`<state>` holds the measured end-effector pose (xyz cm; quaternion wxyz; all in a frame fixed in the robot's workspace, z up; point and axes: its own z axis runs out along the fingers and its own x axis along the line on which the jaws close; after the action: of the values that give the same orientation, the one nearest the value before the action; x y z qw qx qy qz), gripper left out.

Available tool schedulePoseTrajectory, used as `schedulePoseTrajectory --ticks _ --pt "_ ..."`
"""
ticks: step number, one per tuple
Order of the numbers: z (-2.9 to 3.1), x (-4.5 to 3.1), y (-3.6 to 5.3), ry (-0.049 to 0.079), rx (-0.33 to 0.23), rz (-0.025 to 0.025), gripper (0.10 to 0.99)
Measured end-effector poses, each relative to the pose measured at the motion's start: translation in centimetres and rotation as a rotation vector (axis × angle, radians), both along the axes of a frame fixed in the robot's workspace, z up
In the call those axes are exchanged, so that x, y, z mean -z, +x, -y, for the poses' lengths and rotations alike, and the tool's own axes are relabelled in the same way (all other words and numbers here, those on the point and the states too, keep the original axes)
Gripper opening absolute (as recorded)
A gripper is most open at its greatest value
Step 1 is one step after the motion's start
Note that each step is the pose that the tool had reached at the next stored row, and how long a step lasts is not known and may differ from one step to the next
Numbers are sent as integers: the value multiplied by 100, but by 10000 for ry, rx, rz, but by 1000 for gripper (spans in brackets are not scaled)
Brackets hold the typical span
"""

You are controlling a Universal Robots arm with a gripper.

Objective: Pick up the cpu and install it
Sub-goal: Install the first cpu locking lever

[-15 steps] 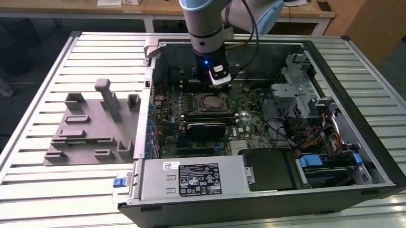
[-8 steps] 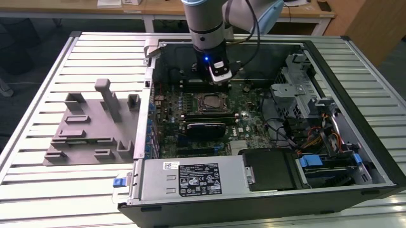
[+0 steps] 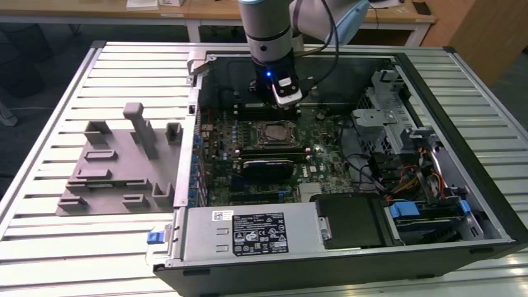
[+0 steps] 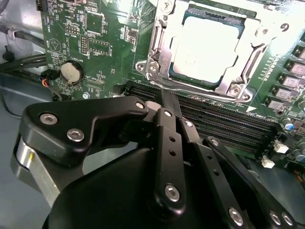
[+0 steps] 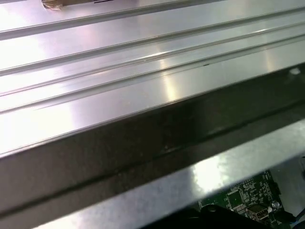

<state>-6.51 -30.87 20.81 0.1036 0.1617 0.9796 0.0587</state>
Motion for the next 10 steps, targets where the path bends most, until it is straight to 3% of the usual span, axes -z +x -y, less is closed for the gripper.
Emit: schedulePoseTrajectory --ticks 2,3,6,10 --pt "0 0 0 0 0 -4 106" --pt "0 0 2 0 -1 -52 106" --pt "1 2 7 -15 -1 -299 106" --pt "19 2 14 -24 0 -469 106"
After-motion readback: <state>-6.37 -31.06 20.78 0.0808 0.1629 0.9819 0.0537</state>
